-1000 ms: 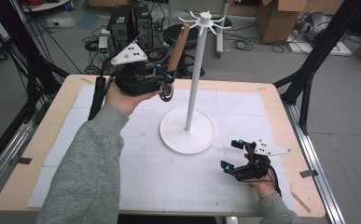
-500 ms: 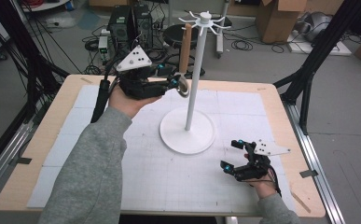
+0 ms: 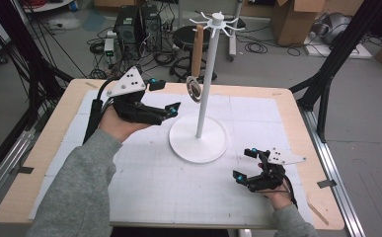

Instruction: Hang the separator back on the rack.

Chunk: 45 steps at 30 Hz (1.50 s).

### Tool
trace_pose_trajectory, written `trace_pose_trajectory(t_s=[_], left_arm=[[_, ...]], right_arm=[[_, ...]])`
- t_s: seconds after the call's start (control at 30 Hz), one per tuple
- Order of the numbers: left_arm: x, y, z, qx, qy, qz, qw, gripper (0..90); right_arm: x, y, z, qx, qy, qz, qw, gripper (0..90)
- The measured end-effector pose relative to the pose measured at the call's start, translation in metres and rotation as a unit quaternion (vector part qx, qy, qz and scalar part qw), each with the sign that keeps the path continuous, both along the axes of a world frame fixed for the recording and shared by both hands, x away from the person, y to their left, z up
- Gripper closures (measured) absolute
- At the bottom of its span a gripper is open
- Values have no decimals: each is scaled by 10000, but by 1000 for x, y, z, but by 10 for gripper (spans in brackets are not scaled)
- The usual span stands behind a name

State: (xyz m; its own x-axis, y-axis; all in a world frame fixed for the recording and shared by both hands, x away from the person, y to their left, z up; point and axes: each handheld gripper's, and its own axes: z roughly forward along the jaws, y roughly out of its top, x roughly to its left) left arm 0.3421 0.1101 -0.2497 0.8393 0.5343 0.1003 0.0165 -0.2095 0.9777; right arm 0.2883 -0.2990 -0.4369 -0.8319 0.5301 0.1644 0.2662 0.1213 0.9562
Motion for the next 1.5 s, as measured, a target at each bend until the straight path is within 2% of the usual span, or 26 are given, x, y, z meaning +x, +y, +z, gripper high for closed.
trace_pose_trajectory(t_s=[0.13,0.17,0.53,0.67,0.87,1.07,1.23,1.33,1.4,1.5], left_arm=[[-1,8,-10,76,117,85,9999,197],[-2,9,-13,73,175,53,9998,187],[-8,18,-40,35,332,-123,9994,176],[-11,21,-50,-13,370,-143,9992,147],[-16,29,-65,-197,454,-243,9985,120],[-20,42,-82,-195,538,-131,9983,117],[-26,58,-96,-348,619,-62,9975,118],[-29,66,-106,-306,645,46,9974,118],[-30,71,-111,-274,742,78,9968,118],[-32,79,-117,-370,700,137,9968,118]], right_arm=[[-1,0,0,8,3,17,10000,12],[-1,0,0,-7,-6,24,10000,12],[-1,0,-1,-74,43,57,9999,12],[-2,0,0,-43,64,34,10000,11],[-3,-2,0,-48,31,-5,10000,12],[-5,-2,0,-40,38,-40,10000,12],[-4,-3,0,-55,17,-45,10000,12],[-4,-3,0,-61,20,-60,10000,12],[-4,-3,0,-64,22,-58,10000,12],[-5,-3,1,-49,4,-67,10000,12]])
